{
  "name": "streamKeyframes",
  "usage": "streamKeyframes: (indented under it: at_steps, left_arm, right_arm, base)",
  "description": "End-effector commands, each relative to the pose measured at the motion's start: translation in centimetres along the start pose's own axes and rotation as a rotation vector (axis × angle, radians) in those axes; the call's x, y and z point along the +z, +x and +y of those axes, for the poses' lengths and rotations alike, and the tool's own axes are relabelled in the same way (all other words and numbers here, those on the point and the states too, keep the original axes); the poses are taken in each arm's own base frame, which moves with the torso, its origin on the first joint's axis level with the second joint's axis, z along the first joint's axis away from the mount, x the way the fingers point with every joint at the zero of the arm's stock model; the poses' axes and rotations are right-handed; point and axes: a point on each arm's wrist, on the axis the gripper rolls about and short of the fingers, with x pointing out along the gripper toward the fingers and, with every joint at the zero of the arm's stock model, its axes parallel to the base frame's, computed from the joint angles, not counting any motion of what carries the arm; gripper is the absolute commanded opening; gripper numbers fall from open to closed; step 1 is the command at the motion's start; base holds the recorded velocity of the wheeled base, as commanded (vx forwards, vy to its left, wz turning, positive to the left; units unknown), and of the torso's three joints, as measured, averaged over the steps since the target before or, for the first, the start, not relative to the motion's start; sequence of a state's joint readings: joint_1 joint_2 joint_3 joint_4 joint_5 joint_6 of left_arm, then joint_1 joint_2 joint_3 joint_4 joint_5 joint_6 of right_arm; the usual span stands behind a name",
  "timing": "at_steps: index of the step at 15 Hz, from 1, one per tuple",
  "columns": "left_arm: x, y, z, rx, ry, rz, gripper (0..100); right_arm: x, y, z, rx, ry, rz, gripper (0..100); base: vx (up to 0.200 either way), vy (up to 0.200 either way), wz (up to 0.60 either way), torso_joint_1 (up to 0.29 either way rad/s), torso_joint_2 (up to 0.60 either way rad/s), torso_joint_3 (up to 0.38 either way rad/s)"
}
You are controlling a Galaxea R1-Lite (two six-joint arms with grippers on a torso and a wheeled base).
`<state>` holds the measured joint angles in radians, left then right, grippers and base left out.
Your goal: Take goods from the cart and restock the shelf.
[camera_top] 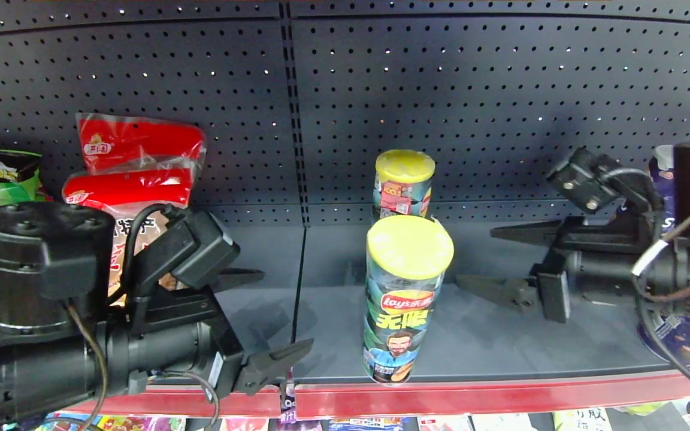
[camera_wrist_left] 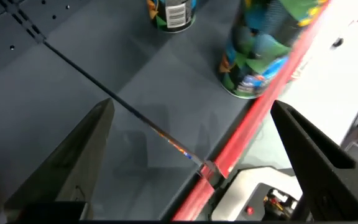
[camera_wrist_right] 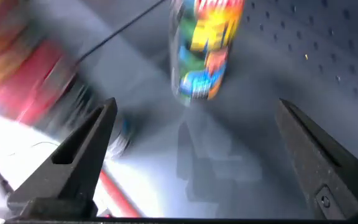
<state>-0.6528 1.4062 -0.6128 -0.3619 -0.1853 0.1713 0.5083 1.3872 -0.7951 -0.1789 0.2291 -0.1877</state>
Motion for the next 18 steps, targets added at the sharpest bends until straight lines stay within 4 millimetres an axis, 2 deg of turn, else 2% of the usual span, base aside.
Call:
streamKeyframes:
  at_steps: [1,4,7,10,18]
  left_arm:
    - [-0.7,1.7,0.2,-0.005,-0.011,0.06,100]
    - [-1.2,3.1,0.3,-0.001,-0.016,0.102,100]
    - [-0.4,4.7,0.2,-0.01,-0.007,0.096,100]
    - [-0.2,6.0,-0.1,-0.033,0.002,0.108,100]
    - [-0.9,6.8,0.0,-0.001,0.0,0.146,100]
  right_arm:
    - [-1.5,-5.8,1.7,-0.016,-0.017,-0.098,100]
    - [-2.6,-8.7,2.6,-0.023,-0.022,-0.16,100]
    - [-3.3,-10.2,3.1,-0.029,-0.031,-0.198,100]
    - [-4.3,-11.2,3.5,-0.039,-0.024,-0.208,100]
    - [-4.0,-11.6,3.5,-0.051,-0.006,-0.227,100]
  base:
    - [0.0,0.0,0.0,0.0,0.0,0.0]
    - [0.0,0.0,0.0,0.0,0.0,0.0]
    - [0.0,0.0,0.0,0.0,0.0,0.0]
    - [0.0,0.0,0.0,0.0,0.0,0.0]
    - [0.0,0.0,0.0,0.0,0.0,0.0]
